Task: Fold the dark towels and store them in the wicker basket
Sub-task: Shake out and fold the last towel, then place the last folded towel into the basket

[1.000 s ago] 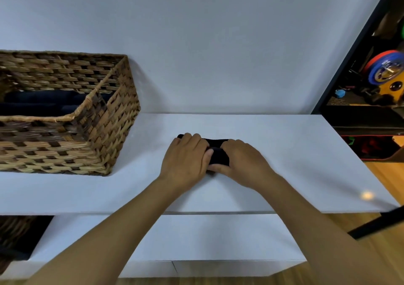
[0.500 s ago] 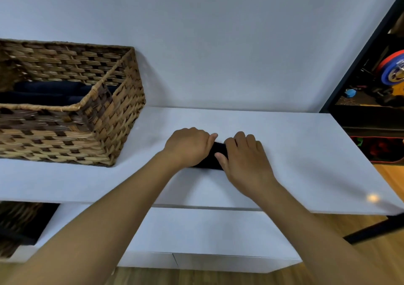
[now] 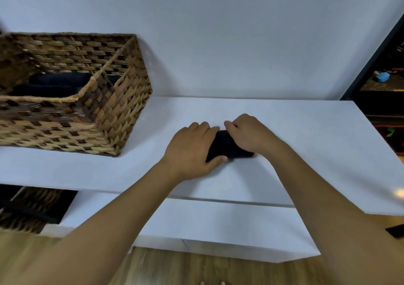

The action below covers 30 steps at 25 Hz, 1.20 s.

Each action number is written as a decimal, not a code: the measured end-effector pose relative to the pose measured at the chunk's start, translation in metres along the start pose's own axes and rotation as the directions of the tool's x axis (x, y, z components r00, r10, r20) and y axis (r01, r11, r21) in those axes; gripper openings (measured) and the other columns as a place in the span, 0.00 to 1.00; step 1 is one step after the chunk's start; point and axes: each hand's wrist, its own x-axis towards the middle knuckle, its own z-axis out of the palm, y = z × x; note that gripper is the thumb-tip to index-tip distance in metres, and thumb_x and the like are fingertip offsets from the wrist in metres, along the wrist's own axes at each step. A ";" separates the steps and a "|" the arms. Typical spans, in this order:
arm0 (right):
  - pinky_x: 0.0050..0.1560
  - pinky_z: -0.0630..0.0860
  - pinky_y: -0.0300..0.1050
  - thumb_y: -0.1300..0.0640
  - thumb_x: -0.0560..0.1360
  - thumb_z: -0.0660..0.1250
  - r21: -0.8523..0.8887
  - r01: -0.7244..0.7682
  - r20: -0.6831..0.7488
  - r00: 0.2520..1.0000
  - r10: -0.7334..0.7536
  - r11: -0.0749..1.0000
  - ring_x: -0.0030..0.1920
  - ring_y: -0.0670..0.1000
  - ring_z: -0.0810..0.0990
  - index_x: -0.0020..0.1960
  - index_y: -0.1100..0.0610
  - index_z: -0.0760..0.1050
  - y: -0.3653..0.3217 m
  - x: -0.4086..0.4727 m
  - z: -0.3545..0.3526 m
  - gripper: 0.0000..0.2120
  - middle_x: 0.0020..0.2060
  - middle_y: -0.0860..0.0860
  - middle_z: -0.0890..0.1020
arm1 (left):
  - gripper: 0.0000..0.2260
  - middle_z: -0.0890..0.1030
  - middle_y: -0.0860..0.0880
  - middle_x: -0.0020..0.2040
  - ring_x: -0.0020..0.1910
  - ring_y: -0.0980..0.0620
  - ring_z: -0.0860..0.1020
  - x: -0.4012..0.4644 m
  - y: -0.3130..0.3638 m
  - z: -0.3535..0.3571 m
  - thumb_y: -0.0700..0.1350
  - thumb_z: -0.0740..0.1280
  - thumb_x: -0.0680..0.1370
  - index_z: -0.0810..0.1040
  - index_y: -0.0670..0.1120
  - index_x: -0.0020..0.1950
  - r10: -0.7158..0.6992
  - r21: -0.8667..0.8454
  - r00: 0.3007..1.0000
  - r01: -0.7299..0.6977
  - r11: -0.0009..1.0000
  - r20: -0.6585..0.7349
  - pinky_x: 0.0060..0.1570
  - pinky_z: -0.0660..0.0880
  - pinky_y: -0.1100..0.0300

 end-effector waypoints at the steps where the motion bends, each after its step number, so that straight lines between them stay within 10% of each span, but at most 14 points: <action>1: 0.33 0.65 0.47 0.47 0.82 0.56 -0.012 0.015 -0.035 0.999 -0.016 1.000 0.33 0.55 0.69 0.32 0.57 0.63 -0.003 0.002 0.003 0.23 0.29 0.52 0.70 | 0.29 0.78 0.50 0.55 0.48 0.48 0.76 0.001 0.003 -0.005 0.68 0.58 0.77 0.73 0.47 0.67 -0.059 0.026 0.995 0.057 0.998 0.078 0.41 0.73 0.53; 5: 0.40 0.69 0.50 0.52 0.78 0.67 -0.209 0.197 -0.532 0.799 -0.280 0.958 0.42 0.57 0.72 0.42 0.59 0.72 -0.011 -0.014 0.028 0.11 0.41 0.55 0.74 | 0.23 0.76 0.51 0.44 0.38 0.49 0.75 0.012 0.018 -0.023 0.68 0.61 0.78 0.72 0.46 0.49 -0.303 0.015 0.921 0.309 0.951 0.244 0.37 0.69 0.55; 10: 0.43 0.71 0.37 0.51 0.81 0.64 0.539 0.139 -0.232 0.973 -0.012 0.831 0.45 0.42 0.77 0.49 0.53 0.72 -0.017 -0.044 0.045 0.06 0.46 0.47 0.78 | 0.19 0.76 0.50 0.33 0.32 0.51 0.75 0.016 0.013 -0.035 0.59 0.66 0.77 0.72 0.45 0.37 -0.513 -0.566 0.674 0.733 0.378 0.532 0.35 0.70 0.59; 14: 0.56 0.75 0.37 0.52 0.82 0.64 0.724 0.078 -0.141 0.989 0.037 0.685 0.55 0.41 0.78 0.63 0.53 0.73 -0.026 -0.056 0.045 0.11 0.57 0.45 0.78 | 0.15 0.80 0.50 0.44 0.42 0.53 0.79 0.006 0.028 -0.040 0.54 0.67 0.73 0.74 0.44 0.50 -0.552 -0.644 0.641 0.731 0.228 0.533 0.40 0.74 0.60; 22: 0.62 0.78 0.49 0.46 0.80 0.56 0.744 0.234 -0.138 0.970 -0.198 0.626 0.57 0.41 0.81 0.67 0.41 0.74 -0.070 -0.071 0.014 0.18 0.57 0.42 0.83 | 0.21 0.84 0.48 0.55 0.54 0.50 0.84 -0.016 0.066 -0.085 0.43 0.67 0.73 0.71 0.49 0.65 -0.705 -0.917 0.608 0.365 -0.158 0.364 0.53 0.81 0.51; 30: 0.59 0.76 0.34 0.51 0.78 0.70 0.707 0.463 -0.143 0.833 -0.534 0.534 0.62 0.35 0.77 0.77 0.36 0.60 -0.155 -0.093 0.007 0.33 0.63 0.34 0.79 | 0.17 0.85 0.41 0.56 0.56 0.42 0.83 -0.070 0.017 -0.151 0.41 0.57 0.78 0.80 0.42 0.62 -0.719 -0.869 0.599 -0.076 -0.489 0.353 0.59 0.77 0.48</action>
